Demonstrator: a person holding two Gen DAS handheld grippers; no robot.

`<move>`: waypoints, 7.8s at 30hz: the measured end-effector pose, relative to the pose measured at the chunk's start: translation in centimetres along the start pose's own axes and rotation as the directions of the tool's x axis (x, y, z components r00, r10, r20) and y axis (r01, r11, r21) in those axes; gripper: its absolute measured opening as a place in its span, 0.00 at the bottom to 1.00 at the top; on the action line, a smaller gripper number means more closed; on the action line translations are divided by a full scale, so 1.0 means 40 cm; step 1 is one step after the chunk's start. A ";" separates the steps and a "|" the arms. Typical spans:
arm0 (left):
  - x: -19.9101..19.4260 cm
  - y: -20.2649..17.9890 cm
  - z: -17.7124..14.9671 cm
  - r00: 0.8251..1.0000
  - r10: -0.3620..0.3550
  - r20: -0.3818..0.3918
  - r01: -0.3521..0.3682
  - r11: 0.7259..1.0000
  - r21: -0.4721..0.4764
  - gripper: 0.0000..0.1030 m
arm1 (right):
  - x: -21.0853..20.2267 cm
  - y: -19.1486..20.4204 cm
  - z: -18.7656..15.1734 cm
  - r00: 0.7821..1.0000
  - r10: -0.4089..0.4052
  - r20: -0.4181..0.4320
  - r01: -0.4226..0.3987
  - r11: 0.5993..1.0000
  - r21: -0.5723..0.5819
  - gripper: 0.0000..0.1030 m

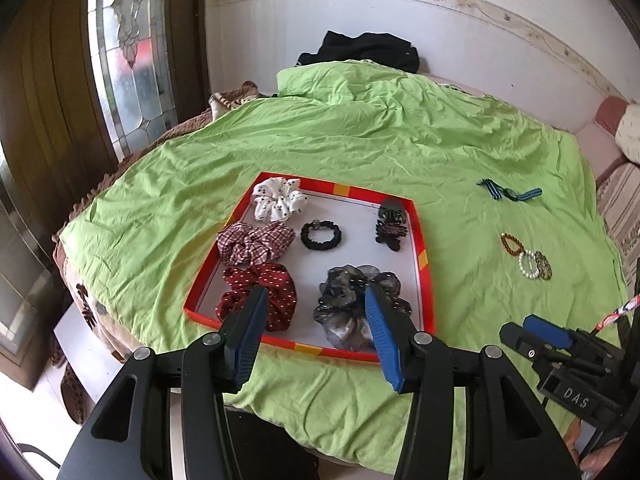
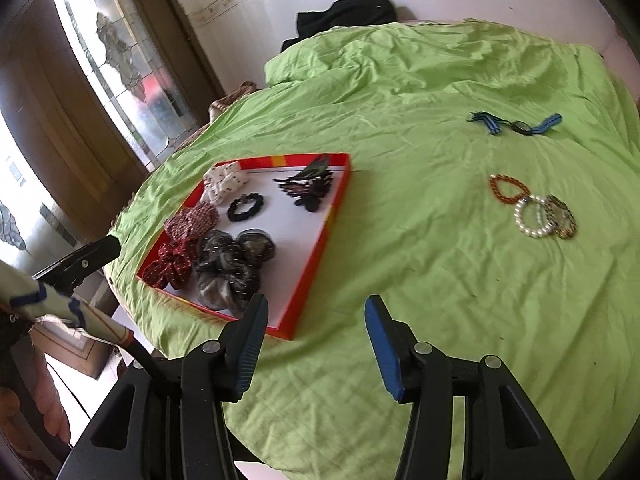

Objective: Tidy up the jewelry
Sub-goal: 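Move both open tools toward the bracelets on the sheet, then grasp the red beaded bracelet with the left tool while the right tool grasps the leopard-print bracelet, then carry both bracelets over the tray and lower them inside, then open both tools to release the bracelets in the tray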

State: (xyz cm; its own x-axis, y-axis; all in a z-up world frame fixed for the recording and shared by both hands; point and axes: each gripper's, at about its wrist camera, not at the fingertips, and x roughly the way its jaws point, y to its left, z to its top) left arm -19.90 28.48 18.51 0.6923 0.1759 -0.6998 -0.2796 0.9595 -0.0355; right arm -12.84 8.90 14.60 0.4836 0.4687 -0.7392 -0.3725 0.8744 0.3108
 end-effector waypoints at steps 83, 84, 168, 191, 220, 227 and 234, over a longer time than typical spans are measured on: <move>0.656 -0.746 0.116 0.842 -0.330 -0.427 0.399 0.913 0.082 0.07 | 0.063 -0.730 0.076 0.971 -0.231 -0.055 0.235 0.909 0.344 0.08; 0.637 -0.728 0.106 0.842 -0.330 -0.427 0.397 0.915 0.075 0.07 | 0.047 -0.730 0.061 0.970 -0.235 -0.058 0.240 0.906 0.347 0.08; 0.140 -0.020 0.199 0.914 -0.382 -0.138 0.379 0.924 -0.053 0.07 | -0.099 -0.095 0.079 0.996 -0.056 0.072 0.055 0.998 0.014 0.09; 0.562 -0.009 0.353 0.921 -0.258 -0.291 0.268 0.963 -0.005 0.07 | 0.298 0.049 0.217 0.988 0.104 -0.117 -0.104 0.995 0.005 0.09; 0.712 0.030 0.350 0.922 -0.189 -0.339 0.193 0.981 -0.023 0.23 | 0.432 0.047 0.196 0.981 0.077 -0.180 -0.079 0.997 -0.002 0.14; 0.615 0.053 0.361 0.935 -0.230 -0.271 0.217 0.973 -0.077 0.34 | 0.388 0.054 0.193 0.984 0.071 -0.161 -0.072 0.997 -0.001 0.35; 0.447 0.111 0.350 0.955 -0.234 -0.184 0.213 0.969 -0.126 0.37 | 0.306 0.126 0.160 0.980 0.151 -0.129 -0.160 0.985 -0.064 0.35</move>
State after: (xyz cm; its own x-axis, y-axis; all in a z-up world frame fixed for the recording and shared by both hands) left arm 0.55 38.98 15.84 0.6039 -0.0967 -0.7912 -0.2077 0.9392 -0.2734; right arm -3.75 19.84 10.93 0.3159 0.5753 -0.7545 -0.4949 0.7784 0.3863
